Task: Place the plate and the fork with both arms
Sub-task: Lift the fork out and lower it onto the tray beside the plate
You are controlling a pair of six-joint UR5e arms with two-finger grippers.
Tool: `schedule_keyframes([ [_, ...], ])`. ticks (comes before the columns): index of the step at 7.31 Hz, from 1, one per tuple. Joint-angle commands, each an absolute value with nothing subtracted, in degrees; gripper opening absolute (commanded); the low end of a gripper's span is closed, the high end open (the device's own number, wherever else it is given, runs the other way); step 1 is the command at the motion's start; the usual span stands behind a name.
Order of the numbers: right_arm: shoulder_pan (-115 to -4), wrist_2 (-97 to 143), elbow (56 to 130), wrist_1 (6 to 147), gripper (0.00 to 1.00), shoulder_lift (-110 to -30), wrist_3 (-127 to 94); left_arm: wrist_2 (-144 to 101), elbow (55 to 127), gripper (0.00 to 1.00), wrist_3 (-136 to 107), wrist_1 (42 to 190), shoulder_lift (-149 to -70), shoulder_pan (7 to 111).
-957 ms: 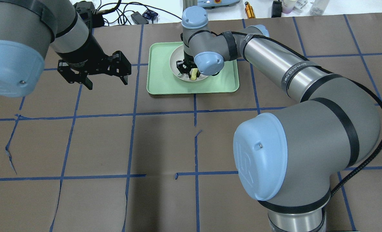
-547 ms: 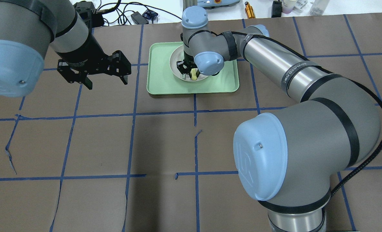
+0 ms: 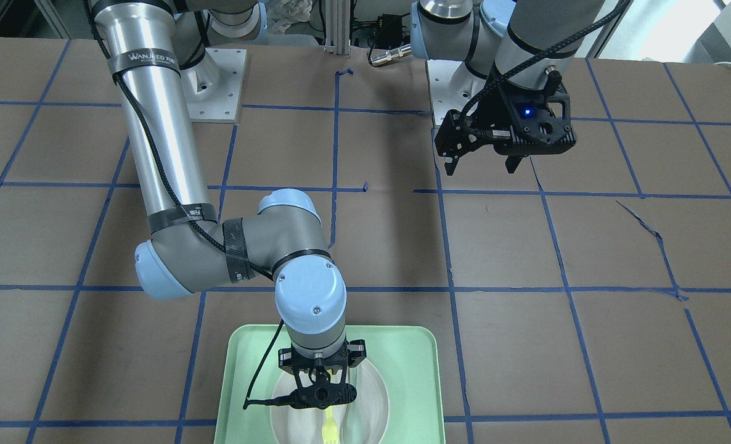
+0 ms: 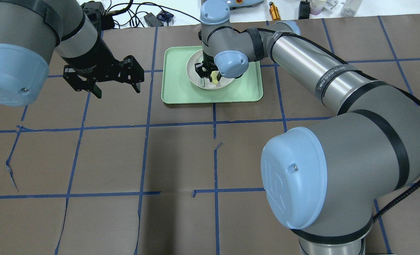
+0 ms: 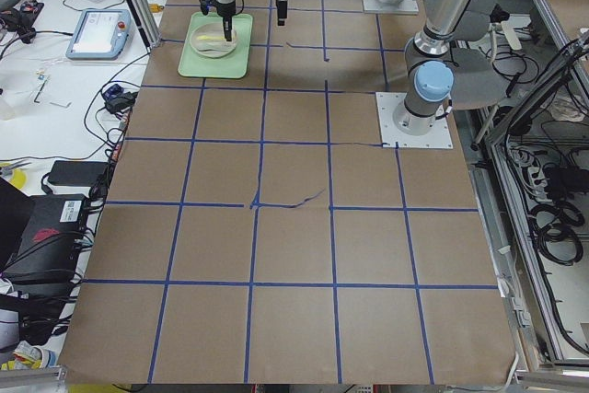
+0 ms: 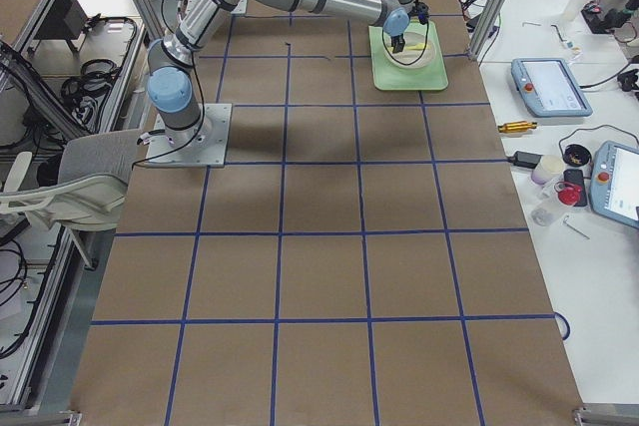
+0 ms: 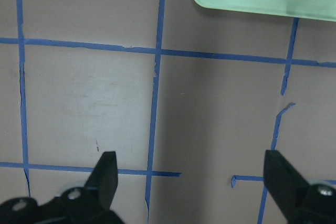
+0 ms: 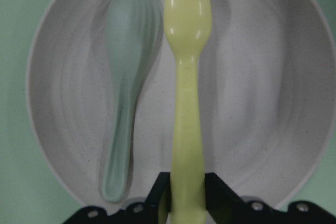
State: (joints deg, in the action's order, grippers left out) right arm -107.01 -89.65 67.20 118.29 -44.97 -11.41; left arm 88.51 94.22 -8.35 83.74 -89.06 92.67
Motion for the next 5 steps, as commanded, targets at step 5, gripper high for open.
schedule_keyframes([
  [5, -97.65, -89.74, 80.93, 123.84, 0.27, -51.59, -2.99, 87.89, 94.39, 1.0, -8.61, 83.23, -89.74, 92.81],
])
